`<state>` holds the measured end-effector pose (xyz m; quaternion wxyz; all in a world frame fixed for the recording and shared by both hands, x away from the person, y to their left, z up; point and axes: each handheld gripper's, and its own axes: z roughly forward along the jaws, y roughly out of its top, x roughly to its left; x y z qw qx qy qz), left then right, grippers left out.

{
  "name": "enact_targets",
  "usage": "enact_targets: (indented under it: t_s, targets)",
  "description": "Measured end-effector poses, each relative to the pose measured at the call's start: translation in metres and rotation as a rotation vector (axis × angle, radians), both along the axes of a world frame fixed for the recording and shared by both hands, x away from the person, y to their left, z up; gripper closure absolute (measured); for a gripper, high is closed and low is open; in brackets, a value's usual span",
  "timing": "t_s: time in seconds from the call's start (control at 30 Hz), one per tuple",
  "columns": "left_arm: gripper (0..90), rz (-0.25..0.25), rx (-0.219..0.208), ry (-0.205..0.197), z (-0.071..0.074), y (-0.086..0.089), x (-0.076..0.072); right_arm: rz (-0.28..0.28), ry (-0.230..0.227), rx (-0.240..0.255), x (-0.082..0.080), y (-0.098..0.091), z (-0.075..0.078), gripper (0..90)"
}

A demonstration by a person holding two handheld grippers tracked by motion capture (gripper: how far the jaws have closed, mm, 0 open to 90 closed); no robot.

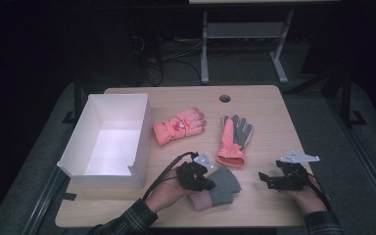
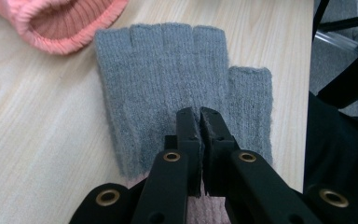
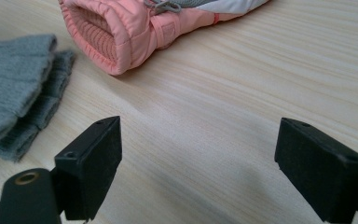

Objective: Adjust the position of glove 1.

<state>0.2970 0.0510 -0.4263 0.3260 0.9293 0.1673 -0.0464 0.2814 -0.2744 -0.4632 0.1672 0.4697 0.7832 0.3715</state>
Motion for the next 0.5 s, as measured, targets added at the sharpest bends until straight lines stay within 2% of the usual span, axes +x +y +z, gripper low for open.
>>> enact_targets:
  t_s: [0.37, 0.43, 0.5]
  targets:
    - [86.3, -0.014, 0.030, -0.008, -0.0075, -0.0042, -0.0016, 0.001, 0.000, -0.001, 0.0000, 0.0001, -0.0001, 14.3]
    - [83.8, -0.015, 0.020, -0.003, -0.0071, -0.0032, -0.0008, 0.001, 0.000, 0.000, -0.0001, 0.0001, -0.0001, 14.4]
    - [77.3, -0.010, 0.002, 0.007, -0.0055, -0.0016, 0.0011, 0.002, 0.001, 0.000, -0.0001, 0.0000, 0.0000, 14.3]
